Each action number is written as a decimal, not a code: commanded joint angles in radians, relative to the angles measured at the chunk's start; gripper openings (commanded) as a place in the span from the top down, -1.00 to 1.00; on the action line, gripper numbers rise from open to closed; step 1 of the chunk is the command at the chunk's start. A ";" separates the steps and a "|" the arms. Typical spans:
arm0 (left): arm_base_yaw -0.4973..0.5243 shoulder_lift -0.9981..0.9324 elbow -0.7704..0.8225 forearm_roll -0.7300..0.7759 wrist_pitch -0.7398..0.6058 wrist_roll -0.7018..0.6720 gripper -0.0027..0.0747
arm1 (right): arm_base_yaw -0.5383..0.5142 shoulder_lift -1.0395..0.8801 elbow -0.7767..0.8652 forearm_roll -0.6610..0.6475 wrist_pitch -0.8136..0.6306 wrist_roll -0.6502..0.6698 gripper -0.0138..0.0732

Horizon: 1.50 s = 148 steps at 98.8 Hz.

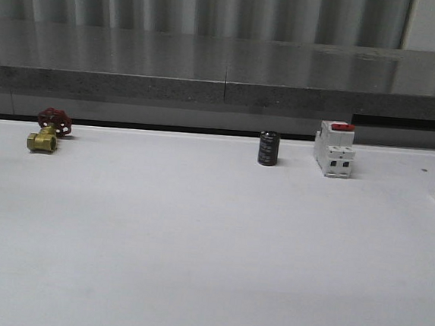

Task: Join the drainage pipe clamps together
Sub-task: 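Close the left gripper on the clamp's end tab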

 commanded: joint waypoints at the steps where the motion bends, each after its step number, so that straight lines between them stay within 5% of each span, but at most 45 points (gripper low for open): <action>1: 0.002 -0.052 -0.027 -0.012 -0.020 0.003 -0.59 | -0.008 -0.018 -0.019 0.003 -0.085 -0.005 0.84; 64: 0.002 -0.005 -0.027 -0.025 -0.017 0.003 -0.54 | -0.008 -0.018 -0.019 0.003 -0.085 -0.005 0.84; 74: 0.002 -0.005 -0.027 -0.025 -0.009 0.003 -0.29 | -0.008 -0.018 -0.019 0.003 -0.085 -0.005 0.84; 99: 0.002 -0.012 -0.027 -0.025 0.024 0.003 0.98 | -0.008 -0.018 -0.019 0.003 -0.085 -0.005 0.84; 148: -0.066 -0.224 -0.027 -0.214 0.150 -0.022 0.98 | -0.008 -0.018 -0.019 0.003 -0.085 -0.005 0.84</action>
